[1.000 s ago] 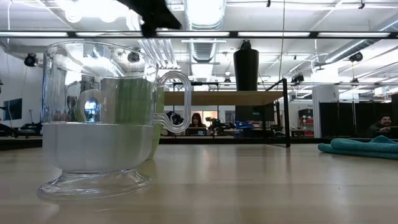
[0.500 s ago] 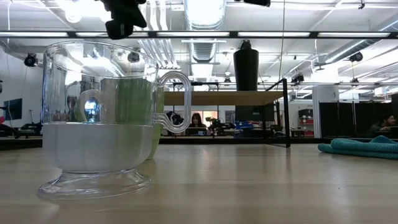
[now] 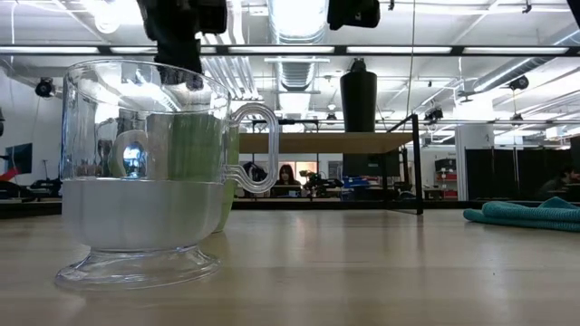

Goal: Stack small to large cups/mugs on shelf
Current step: Put the green mug on the shelf

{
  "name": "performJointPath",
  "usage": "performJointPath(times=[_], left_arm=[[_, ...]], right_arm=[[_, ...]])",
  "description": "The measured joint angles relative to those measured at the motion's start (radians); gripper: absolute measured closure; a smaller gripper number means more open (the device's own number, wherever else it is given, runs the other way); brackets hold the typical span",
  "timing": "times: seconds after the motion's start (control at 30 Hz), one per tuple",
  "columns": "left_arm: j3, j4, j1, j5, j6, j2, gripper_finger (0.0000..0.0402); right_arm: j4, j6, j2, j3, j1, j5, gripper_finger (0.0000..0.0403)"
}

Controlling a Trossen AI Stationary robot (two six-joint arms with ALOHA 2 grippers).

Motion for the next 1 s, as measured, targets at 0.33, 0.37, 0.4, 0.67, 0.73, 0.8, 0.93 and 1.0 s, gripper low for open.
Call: performJointPath(times=[0.33, 0.37, 0.4, 0.67, 0.73, 0.8, 0.93, 1.0], left_arm=[[-0.013, 0.024, -0.059, 0.005, -0.003, 0.117, 0.0402], [-0.013, 0.03, -0.064, 0.008, -0.005, 0.129, 0.0402], [-0.013, 0.031, -0.069, 0.009, -0.009, 0.14, 0.0402], [-0.013, 0.035, -0.09, 0.015, -0.022, 0.205, 0.0402], [-0.012, 0.043, -0.09, 0.015, -0.02, 0.211, 0.0402], [-0.012, 0.05, -0.09, 0.015, -0.017, 0.216, 0.0402], [-0.011, 0.055, -0.09, 0.015, -0.017, 0.216, 0.0402], [-0.011, 0.057, -0.09, 0.014, -0.016, 0.209, 0.0402]], right_arm=[[0.0, 0.0, -0.002, 0.003, 0.004, -0.001, 0.0359], [0.0, 0.0, -0.002, 0.003, 0.004, -0.001, 0.0358], [0.0, 0.0, -0.002, 0.003, 0.004, -0.001, 0.0358], [-0.008, 0.0, -0.005, 0.004, 0.004, -0.001, 0.0354], [-0.008, 0.0, -0.006, 0.004, 0.004, -0.001, 0.0354], [-0.009, 0.0, -0.006, 0.004, 0.004, -0.001, 0.0354], [-0.009, 0.0, -0.006, 0.004, 0.004, -0.001, 0.0353], [-0.009, -0.001, -0.006, 0.004, 0.004, -0.001, 0.0354]])
